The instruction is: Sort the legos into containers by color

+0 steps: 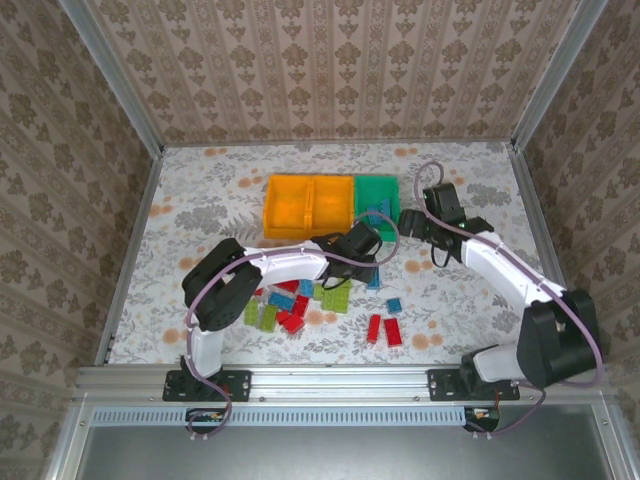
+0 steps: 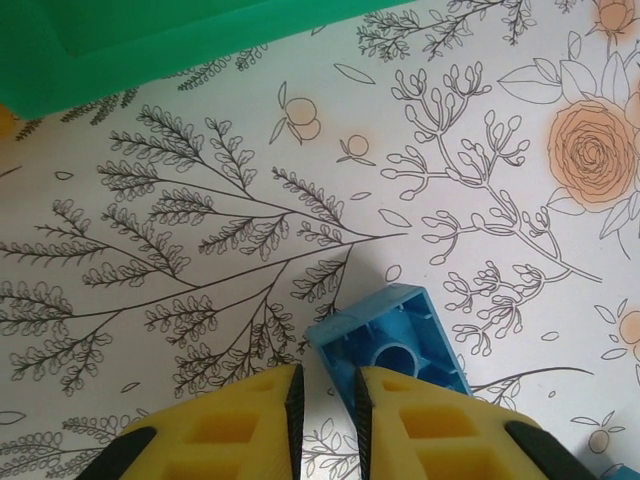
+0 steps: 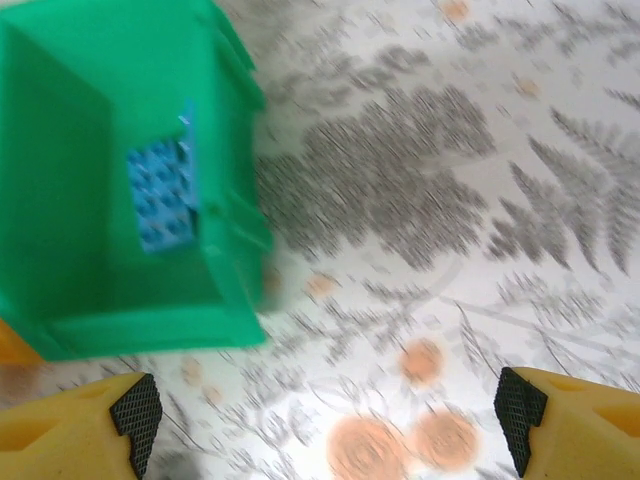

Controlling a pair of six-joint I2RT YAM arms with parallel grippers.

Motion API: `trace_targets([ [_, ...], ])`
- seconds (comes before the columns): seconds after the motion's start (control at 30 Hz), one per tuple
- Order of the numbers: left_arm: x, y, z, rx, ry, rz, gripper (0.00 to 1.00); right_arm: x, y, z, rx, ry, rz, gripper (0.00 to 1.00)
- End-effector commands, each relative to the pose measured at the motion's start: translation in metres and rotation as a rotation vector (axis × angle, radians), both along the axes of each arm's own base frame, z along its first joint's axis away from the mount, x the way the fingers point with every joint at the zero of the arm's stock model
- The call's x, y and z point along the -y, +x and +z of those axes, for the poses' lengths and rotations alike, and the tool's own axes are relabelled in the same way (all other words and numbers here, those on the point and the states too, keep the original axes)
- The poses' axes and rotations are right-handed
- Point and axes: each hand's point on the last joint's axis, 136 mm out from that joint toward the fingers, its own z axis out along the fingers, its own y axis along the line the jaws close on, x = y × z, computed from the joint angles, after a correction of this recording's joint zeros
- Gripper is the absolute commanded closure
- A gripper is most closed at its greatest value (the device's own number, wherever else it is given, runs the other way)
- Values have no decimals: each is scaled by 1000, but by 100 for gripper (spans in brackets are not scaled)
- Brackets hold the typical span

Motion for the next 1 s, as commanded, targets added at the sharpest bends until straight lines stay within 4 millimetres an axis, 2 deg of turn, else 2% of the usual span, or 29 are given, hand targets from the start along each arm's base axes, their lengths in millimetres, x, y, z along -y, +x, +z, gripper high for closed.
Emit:
trace_targets([
  [0.0, 0, 11, 33, 47, -25, -2, 72, 10, -20, 2, 10, 0, -26, 10],
  [0.2, 11, 3, 38, 42, -47, -1, 60, 18, -51, -16, -27, 6, -48, 10],
  [0.27, 14, 0, 39, 41, -49, 5, 50, 23, -58, -22, -34, 6, -66, 10],
  [0.37, 21, -4, 38, 25, -49, 4, 45, 29, -67, -28, -45, 14, -89, 9],
  [0.53, 24, -10, 22, -33, -20, 45, 42, 40, -78, -33, -38, 35, -136, 9],
  [0.73, 17, -12, 8, -70, 14, 84, 42, 54, -85, -35, -19, 87, -189, 6],
  [0.97, 18, -15, -3, -106, 35, 105, 40, 50, -84, -34, -21, 118, -162, 6],
])
